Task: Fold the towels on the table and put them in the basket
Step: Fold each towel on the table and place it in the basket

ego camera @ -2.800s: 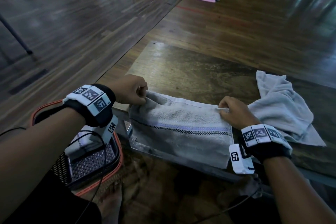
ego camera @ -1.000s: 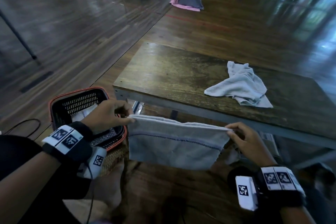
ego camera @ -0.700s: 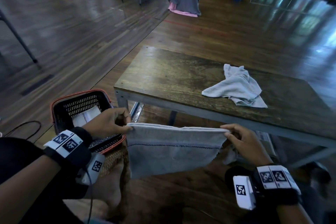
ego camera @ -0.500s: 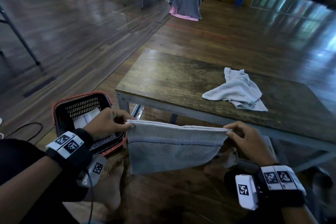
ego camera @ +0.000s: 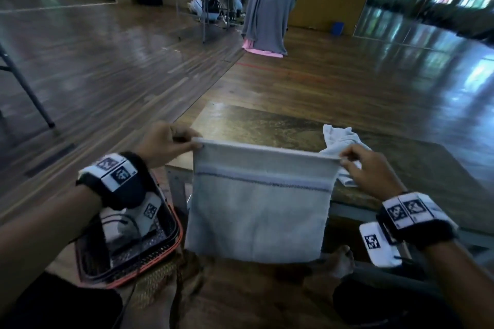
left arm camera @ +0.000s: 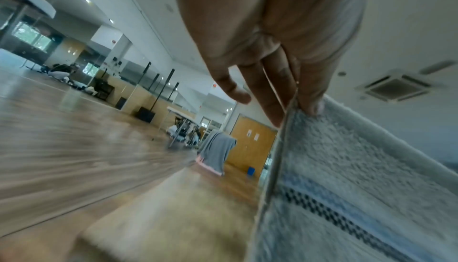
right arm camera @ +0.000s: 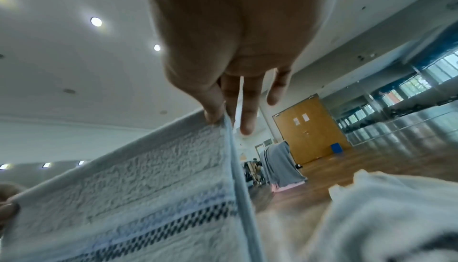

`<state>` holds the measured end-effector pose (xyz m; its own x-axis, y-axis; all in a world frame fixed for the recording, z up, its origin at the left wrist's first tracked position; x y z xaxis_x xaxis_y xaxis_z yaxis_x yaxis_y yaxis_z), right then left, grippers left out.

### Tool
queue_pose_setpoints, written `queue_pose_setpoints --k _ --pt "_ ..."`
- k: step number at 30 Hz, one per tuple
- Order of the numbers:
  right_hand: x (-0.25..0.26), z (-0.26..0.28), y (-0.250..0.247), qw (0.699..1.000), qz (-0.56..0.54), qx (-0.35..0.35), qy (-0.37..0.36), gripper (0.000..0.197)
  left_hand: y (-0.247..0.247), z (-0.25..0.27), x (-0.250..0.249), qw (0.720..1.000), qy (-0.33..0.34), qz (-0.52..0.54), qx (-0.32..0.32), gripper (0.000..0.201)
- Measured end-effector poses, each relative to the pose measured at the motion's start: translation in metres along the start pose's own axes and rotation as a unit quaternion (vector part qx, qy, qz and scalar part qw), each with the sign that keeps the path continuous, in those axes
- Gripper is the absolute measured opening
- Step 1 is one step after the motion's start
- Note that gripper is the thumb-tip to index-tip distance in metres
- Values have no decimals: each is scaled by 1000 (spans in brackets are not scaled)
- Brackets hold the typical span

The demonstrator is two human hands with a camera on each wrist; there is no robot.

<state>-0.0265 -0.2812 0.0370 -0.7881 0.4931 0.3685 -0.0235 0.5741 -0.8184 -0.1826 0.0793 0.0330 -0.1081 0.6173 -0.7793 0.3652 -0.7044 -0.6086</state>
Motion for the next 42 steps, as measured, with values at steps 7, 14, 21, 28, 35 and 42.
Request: queue_pose_setpoints --k 7,14,21,28,35,42 --pt "19 -78 -106 960 -17 -272 -63 14 -83 -43 -114 968 144 3 -206 16" --pt "3 -46 -15 993 -44 -104 -25 20 -38 -24 -45 988 118 -53 -88 18" --pt "-40 -1 111 990 -81 75 88 12 41 -25 81 982 18 -140 123 17" --pt "-66 -42 139 996 -5 13 85 10 59 -84 108 981 -6 -178 72 8" --pt "-97 -87 148 994 58 8 93 12 68 -136 110 976 -29 -217 -3 15" --pt "-109 -107 184 979 107 130 118 17 91 -157 133 943 -129 -301 56 25"
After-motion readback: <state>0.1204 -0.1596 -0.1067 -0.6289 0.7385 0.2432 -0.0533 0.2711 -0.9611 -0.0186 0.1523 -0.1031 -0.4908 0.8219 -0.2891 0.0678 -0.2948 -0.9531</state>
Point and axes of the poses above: each hand's wrist, its own z-axis away from the middle knuckle, its own y-axis out of the palm, x = y × z, the point moved 8 cm from there along -z, towards the middle knuckle, and after that the axes turned 13 degrees about -y, right-handed, at the moved point
